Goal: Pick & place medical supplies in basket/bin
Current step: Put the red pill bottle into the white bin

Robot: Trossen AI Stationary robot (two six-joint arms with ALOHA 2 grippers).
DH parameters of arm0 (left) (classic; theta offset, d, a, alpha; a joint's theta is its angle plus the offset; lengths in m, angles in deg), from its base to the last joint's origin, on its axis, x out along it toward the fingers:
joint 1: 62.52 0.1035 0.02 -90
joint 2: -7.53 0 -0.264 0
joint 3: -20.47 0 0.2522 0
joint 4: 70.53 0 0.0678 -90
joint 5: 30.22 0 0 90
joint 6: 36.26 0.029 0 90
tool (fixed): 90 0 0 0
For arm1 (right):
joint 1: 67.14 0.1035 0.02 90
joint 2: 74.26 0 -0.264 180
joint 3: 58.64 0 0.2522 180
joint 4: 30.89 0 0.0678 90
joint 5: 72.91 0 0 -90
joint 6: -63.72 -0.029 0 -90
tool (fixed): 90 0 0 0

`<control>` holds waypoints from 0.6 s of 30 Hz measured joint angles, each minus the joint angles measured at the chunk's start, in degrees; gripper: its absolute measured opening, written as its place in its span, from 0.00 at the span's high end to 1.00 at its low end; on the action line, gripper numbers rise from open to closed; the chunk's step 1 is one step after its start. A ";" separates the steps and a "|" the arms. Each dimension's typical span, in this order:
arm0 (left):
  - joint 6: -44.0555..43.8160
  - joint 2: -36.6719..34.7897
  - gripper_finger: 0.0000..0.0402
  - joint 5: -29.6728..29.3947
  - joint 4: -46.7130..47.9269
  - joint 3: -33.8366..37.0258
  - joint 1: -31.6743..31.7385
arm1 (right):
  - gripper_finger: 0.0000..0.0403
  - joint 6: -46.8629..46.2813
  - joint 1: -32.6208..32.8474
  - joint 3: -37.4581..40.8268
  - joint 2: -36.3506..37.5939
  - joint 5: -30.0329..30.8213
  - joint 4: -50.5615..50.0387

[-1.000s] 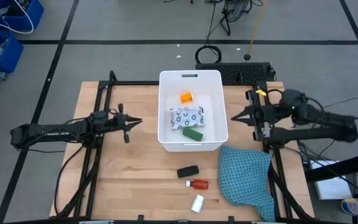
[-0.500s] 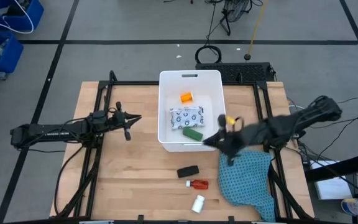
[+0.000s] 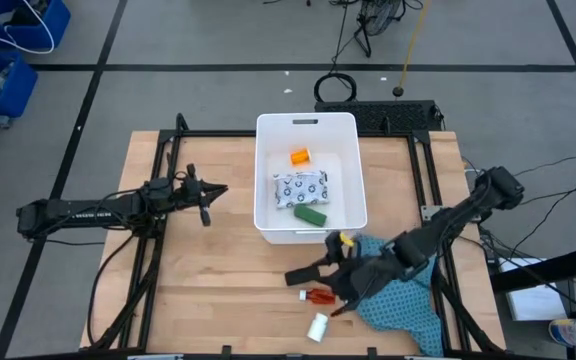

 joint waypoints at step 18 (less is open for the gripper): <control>-6.23 0.00 0.91 0.02 -8.17 -0.02 0.00 | 0.52 -25.39 4.29 21.12 -1.06 -4.63 24.54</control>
